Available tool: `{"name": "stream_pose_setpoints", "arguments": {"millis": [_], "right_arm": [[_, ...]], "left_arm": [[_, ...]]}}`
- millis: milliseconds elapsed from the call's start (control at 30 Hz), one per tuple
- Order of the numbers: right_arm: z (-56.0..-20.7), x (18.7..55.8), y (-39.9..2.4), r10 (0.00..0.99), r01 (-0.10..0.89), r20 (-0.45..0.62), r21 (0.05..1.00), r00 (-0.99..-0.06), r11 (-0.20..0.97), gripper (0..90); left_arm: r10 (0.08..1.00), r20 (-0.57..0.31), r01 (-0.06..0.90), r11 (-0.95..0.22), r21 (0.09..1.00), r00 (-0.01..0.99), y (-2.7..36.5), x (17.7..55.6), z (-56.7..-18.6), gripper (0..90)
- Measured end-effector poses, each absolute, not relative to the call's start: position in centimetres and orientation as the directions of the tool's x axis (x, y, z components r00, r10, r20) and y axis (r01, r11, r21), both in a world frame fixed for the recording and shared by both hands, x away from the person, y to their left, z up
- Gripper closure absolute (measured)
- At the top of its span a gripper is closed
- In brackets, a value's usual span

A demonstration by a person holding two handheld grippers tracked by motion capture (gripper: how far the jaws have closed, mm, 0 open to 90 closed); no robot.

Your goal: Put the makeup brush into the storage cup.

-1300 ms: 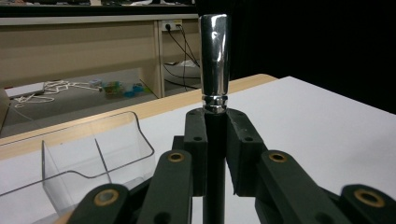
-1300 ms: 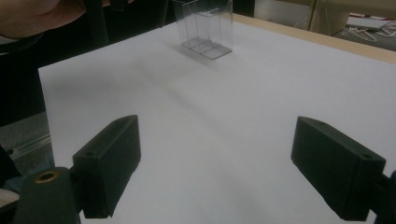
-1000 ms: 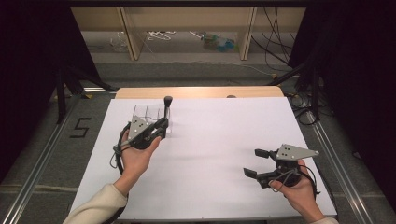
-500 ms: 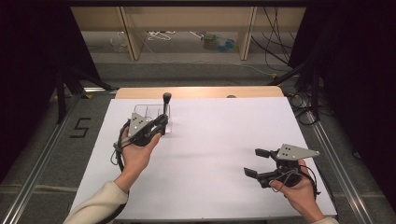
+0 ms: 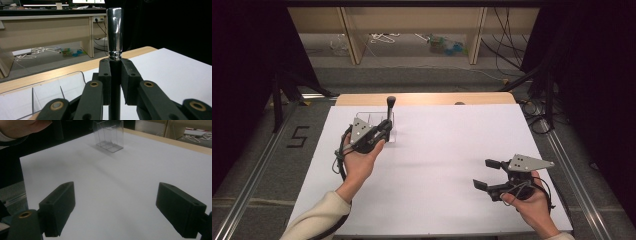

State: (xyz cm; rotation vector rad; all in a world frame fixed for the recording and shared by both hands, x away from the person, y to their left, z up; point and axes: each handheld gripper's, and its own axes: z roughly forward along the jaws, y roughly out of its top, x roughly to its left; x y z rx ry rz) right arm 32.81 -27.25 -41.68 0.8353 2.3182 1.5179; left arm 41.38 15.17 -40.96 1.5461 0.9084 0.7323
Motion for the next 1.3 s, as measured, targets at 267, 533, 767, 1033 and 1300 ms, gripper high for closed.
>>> {"name": "stream_pose_setpoints", "arguments": {"millis": [267,533,767,1033,1300], "right_arm": [[-41.7,32.8,-27.3,0.584,0.328,0.103,0.898,-0.805,0.293,16.6],[-41.7,32.8,-27.3,0.582,0.328,0.105,0.898,-0.806,0.293,16.6],[-41.7,32.8,-27.3,0.584,0.326,0.102,0.899,-0.806,0.293,16.6],[-41.9,33.0,-27.1,0.570,0.314,0.115,0.912,-0.813,0.264,16.6],[-41.9,33.0,-27.1,0.571,0.315,0.115,0.912,-0.813,0.264,16.6]], "left_arm": [[0.869,-0.031,0.161,-0.056,0.985,0.493,15.2,41.7,-41.0,79.2],[0.873,-0.033,0.162,-0.052,0.985,0.486,15.2,42.0,-41.0,79.2],[0.875,-0.031,0.157,-0.051,0.986,0.482,15.2,42.3,-41.0,79.2],[0.877,-0.031,0.153,-0.049,0.987,0.480,15.3,42.6,-40.8,79.1],[0.876,-0.028,0.149,-0.050,0.988,0.481,15.2,42.8,-40.7,79.2]]}}
